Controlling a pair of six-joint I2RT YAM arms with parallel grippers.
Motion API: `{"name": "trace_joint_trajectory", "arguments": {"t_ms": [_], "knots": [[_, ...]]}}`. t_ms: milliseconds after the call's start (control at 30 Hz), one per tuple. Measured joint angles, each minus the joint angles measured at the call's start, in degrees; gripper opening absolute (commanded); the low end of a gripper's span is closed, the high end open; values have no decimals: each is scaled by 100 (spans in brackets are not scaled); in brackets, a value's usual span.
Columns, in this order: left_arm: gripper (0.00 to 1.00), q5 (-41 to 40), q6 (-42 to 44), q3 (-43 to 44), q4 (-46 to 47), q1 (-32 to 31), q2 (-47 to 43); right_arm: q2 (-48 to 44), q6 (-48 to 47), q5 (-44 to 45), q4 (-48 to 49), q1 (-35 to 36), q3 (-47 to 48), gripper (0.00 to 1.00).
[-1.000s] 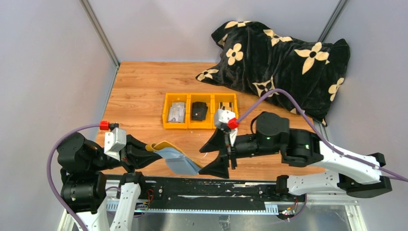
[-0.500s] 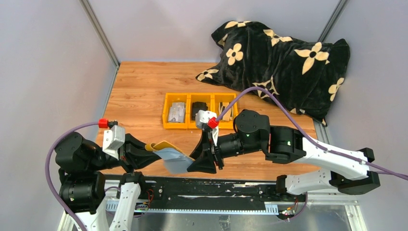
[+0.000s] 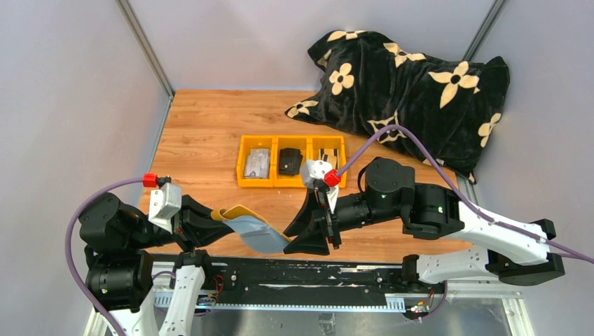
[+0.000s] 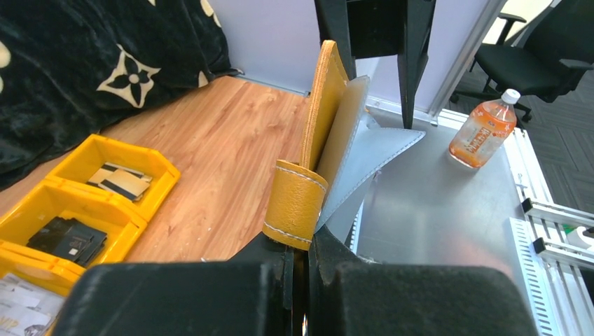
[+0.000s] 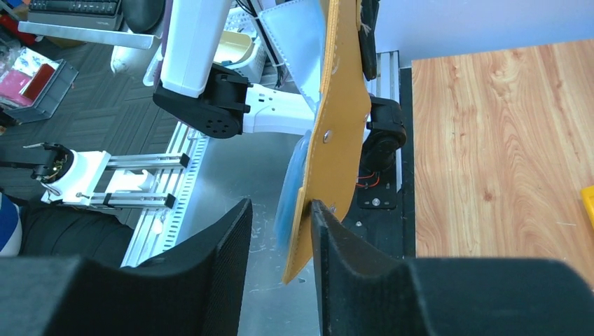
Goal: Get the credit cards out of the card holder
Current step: Open the card holder.
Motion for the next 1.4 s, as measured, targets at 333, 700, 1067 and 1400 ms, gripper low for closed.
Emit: {"name": "trace_joint_trajectory", "arguments": {"t_ms": [333,700,1067,1400], "knots": [[0,-9,2,151,-2,0,59,-70,-42,4,-114,0,0,30],[0,-33,2,181,-2,2,66,48,-59,155,-238,0,57,44],[0,-48,4,181,0,2,66,0,-37,109,-208,0,61,57],[0,-55,4,181,0,2,66,79,42,-11,-166,0,61,25]]}}
